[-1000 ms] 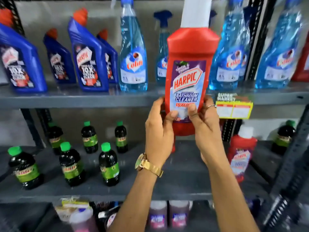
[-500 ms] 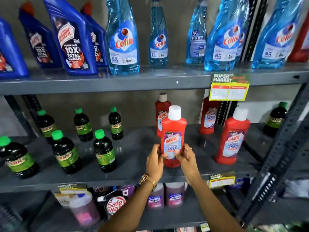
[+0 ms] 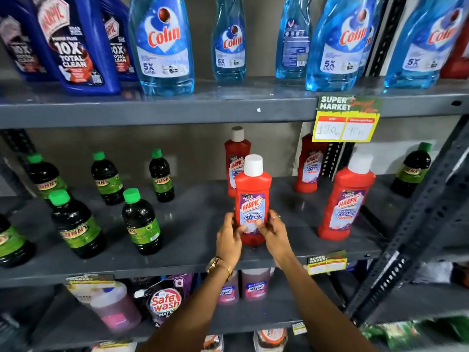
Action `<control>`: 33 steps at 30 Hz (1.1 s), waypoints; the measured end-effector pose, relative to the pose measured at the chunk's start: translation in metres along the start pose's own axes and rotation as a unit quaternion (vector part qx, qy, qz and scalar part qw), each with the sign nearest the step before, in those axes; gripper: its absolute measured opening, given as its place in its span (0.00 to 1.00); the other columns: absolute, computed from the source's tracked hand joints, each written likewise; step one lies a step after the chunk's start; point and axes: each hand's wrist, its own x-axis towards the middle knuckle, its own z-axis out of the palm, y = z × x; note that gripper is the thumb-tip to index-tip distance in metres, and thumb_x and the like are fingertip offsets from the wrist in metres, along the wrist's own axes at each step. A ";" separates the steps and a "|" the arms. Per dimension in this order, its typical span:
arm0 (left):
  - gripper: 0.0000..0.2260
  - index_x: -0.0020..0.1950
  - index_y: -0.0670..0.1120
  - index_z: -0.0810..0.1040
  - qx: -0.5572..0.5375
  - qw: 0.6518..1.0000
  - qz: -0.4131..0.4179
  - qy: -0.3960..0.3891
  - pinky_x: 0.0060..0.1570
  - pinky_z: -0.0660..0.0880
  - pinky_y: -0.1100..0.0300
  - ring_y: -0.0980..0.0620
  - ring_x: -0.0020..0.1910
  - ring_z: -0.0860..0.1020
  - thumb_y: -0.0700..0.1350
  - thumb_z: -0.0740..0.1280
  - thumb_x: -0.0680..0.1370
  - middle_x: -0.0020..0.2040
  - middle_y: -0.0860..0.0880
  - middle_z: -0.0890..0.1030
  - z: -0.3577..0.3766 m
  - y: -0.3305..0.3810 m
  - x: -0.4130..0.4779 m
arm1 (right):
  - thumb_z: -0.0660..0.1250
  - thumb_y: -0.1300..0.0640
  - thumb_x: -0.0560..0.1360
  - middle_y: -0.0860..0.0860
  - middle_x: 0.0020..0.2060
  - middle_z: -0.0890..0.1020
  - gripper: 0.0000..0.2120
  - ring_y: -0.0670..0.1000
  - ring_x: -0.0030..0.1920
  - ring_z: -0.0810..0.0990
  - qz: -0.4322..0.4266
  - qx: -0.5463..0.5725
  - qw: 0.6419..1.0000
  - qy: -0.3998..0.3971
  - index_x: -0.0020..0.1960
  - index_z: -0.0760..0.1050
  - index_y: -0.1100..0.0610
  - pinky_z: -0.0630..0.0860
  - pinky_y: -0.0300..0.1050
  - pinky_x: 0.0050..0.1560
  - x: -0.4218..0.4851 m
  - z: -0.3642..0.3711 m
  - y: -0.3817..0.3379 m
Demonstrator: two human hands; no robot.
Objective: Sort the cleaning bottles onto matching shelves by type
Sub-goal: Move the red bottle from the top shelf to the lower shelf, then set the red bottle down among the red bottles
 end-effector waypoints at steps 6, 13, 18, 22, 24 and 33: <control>0.11 0.59 0.42 0.70 0.004 1.000 -0.003 -0.008 0.50 0.77 0.53 0.43 0.54 0.80 0.40 0.64 0.76 0.56 0.42 0.82 -0.001 -0.001 -0.001 | 0.66 0.59 0.75 0.58 0.62 0.77 0.20 0.57 0.61 0.78 0.003 -0.011 1.000 -0.006 0.65 0.68 0.61 0.77 0.51 0.61 0.000 0.000 0.001; 0.11 0.58 0.41 0.70 0.002 0.999 -0.022 -0.029 0.51 0.78 0.51 0.42 0.55 0.80 0.40 0.64 0.77 0.57 0.42 0.81 -0.006 0.006 -0.002 | 0.66 0.59 0.75 0.59 0.62 0.77 0.19 0.58 0.62 0.77 0.021 -0.019 0.999 -0.018 0.65 0.68 0.60 0.75 0.58 0.64 -0.005 -0.002 -0.006; 0.26 0.71 0.43 0.59 0.037 0.998 -0.001 -0.057 0.64 0.68 0.49 0.40 0.72 0.65 0.47 0.64 0.77 0.73 0.39 0.66 -0.014 0.017 -0.014 | 0.64 0.56 0.77 0.57 0.68 0.72 0.24 0.56 0.67 0.73 0.042 0.012 0.998 0.050 0.71 0.62 0.58 0.72 0.49 0.64 -0.023 0.008 -0.030; 0.26 0.74 0.46 0.58 0.121 0.971 0.197 0.070 0.74 0.52 0.48 0.44 0.77 0.51 0.48 0.61 0.78 0.77 0.40 0.55 -0.033 0.049 -0.029 | 0.58 0.47 0.79 0.54 0.59 0.78 0.15 0.52 0.59 0.78 -0.130 0.001 0.976 0.176 0.61 0.70 0.54 0.77 0.50 0.59 -0.057 0.017 -0.083; 0.22 0.71 0.45 0.63 0.122 0.939 0.296 0.122 0.76 0.52 0.48 0.44 0.75 0.54 0.44 0.61 0.78 0.74 0.38 0.61 -0.052 0.079 -0.030 | 0.55 0.44 0.79 0.53 0.53 0.80 0.14 0.53 0.56 0.79 -0.225 -0.021 0.959 0.171 0.57 0.71 0.51 0.78 0.56 0.57 -0.072 0.022 -0.118; 0.16 0.66 0.41 0.69 0.110 0.876 0.371 0.286 0.74 0.58 0.48 0.41 0.73 0.62 0.44 0.59 0.79 0.72 0.39 0.66 -0.183 0.222 0.050 | 0.60 0.54 0.78 0.59 0.62 0.75 0.20 0.54 0.64 0.74 -0.399 -0.065 0.911 0.081 0.65 0.68 0.63 0.70 0.50 0.66 -0.036 0.071 -0.283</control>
